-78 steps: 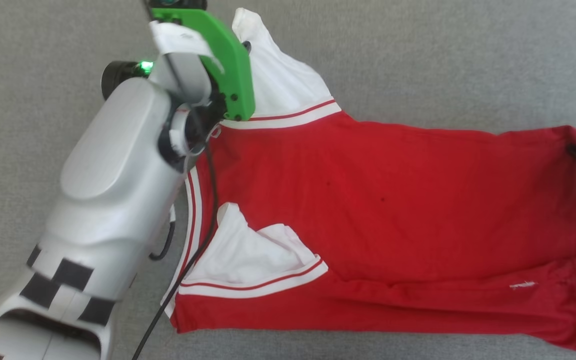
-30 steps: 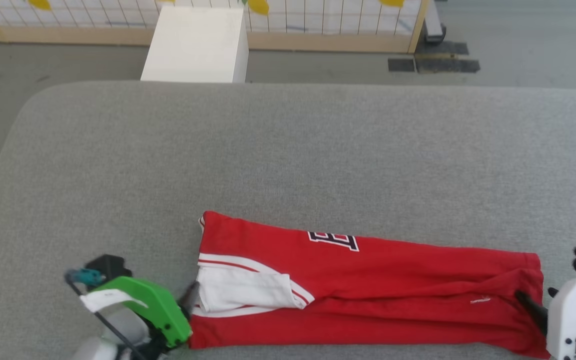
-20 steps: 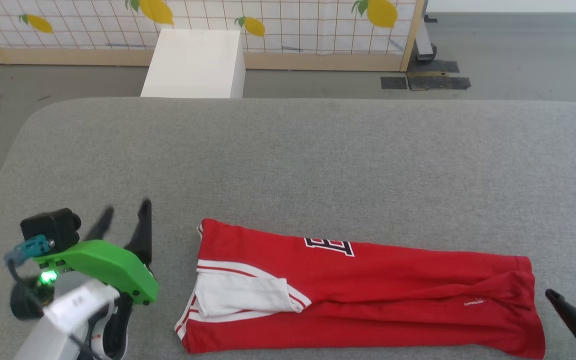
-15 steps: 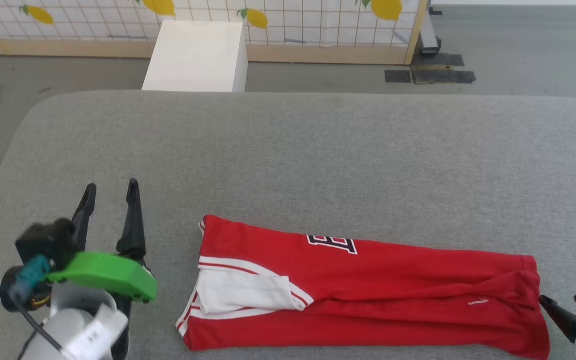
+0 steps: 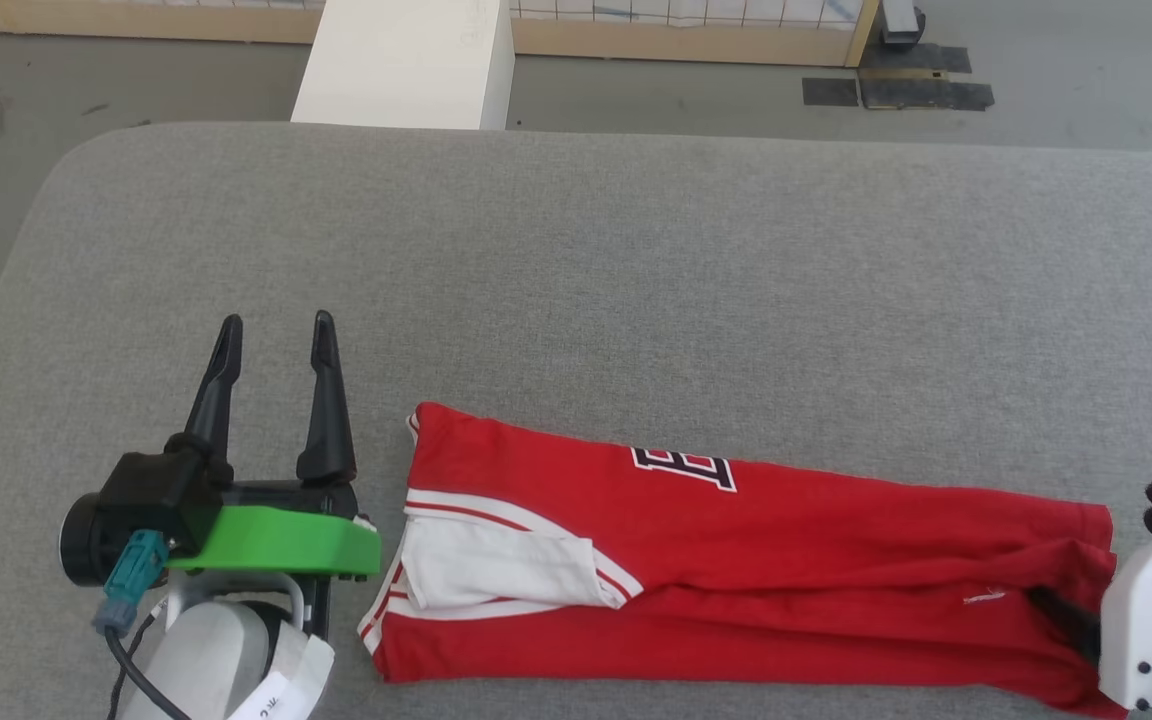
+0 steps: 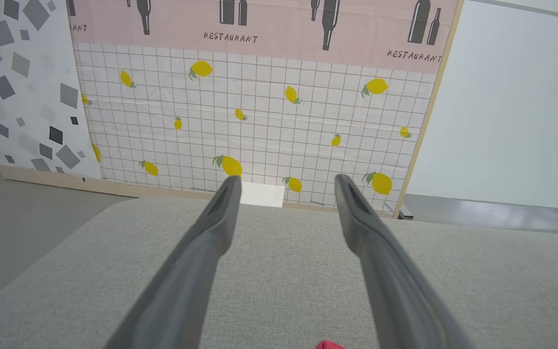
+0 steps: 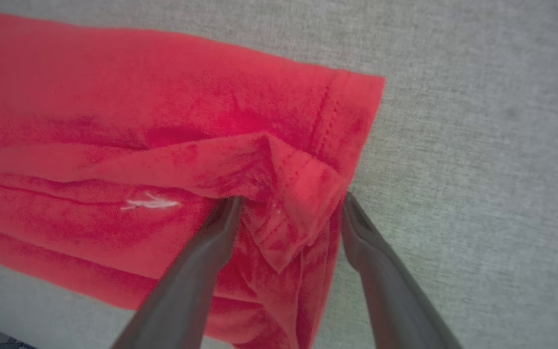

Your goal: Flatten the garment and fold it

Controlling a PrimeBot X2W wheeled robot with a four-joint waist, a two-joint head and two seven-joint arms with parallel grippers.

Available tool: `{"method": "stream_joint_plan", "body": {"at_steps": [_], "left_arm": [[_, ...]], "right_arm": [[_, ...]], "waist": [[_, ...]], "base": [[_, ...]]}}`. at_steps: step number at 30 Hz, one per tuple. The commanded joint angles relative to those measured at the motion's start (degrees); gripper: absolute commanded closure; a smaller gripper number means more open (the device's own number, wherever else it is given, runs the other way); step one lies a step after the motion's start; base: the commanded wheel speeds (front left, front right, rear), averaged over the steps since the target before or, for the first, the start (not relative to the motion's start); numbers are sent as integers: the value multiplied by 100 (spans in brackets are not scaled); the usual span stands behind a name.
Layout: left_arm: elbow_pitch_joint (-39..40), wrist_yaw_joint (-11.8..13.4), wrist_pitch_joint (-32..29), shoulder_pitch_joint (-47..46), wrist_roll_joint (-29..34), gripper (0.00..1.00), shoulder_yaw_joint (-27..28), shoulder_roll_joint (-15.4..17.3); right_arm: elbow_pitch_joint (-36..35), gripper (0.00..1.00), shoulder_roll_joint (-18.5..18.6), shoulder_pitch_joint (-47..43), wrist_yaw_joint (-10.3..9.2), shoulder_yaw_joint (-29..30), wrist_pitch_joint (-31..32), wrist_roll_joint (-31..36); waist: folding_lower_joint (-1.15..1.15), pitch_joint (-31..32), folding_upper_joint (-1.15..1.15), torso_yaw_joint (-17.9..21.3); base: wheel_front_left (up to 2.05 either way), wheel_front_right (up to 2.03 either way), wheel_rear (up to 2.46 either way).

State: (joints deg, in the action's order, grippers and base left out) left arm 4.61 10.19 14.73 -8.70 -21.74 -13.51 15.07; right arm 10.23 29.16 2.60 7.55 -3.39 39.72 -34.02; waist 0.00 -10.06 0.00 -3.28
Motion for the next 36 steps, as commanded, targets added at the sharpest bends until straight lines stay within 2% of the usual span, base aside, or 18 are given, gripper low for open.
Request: {"method": "stream_joint_plan", "body": {"at_steps": [1,5,10,11,12,13,14,22,29,32,36], "left_arm": [[32,-86,26,48,135,0,112,-108],[50,-294,26,126,289,0,369,-421],[-45,-571,26,184,432,0,554,-691],[-97,-628,26,196,447,0,585,-735],[-122,-668,26,197,475,0,610,-761],[-146,-720,26,202,500,0,637,-798],[-174,-756,27,212,522,0,653,-823],[-271,-944,27,237,731,0,815,-988],[-390,-1040,27,230,825,0,891,-1068],[-425,-1091,27,238,854,0,898,-1091],[-500,-1173,27,254,896,0,899,-1105]], "right_arm": [[65,0,-78,90,-6,-220,-27,-105],[80,0,-88,171,-6,-598,-56,-228],[189,0,21,255,-6,-803,-94,-237],[254,4,52,278,-6,-805,-73,-230],[286,65,77,303,-6,-805,-81,-213],[325,97,93,333,-6,-793,-92,-208],[367,100,109,351,-6,-775,-83,-202],[732,100,376,539,-6,-427,-110,-123],[1435,100,757,628,-6,337,-181,210],[1813,100,786,718,-6,632,-172,405],[2112,100,771,840,-6,714,-108,730]], "waist": [[0,-36,0,-13],[0,-54,0,-14],[0,-49,0,-14],[0,-49,0,-15],[0,-49,0,-15],[0,-49,0,-12],[0,-50,0,-10],[0,-86,0,-7],[0,-99,0,-42],[0,-89,0,-32],[0,-42,0,-16]], "base": [[0,0,0],[0,0,0],[0,0,0],[0,0,0],[0,0,0],[0,0,0],[0,0,0],[0,0,0],[0,0,0],[0,0,0],[0,0,0]]}}
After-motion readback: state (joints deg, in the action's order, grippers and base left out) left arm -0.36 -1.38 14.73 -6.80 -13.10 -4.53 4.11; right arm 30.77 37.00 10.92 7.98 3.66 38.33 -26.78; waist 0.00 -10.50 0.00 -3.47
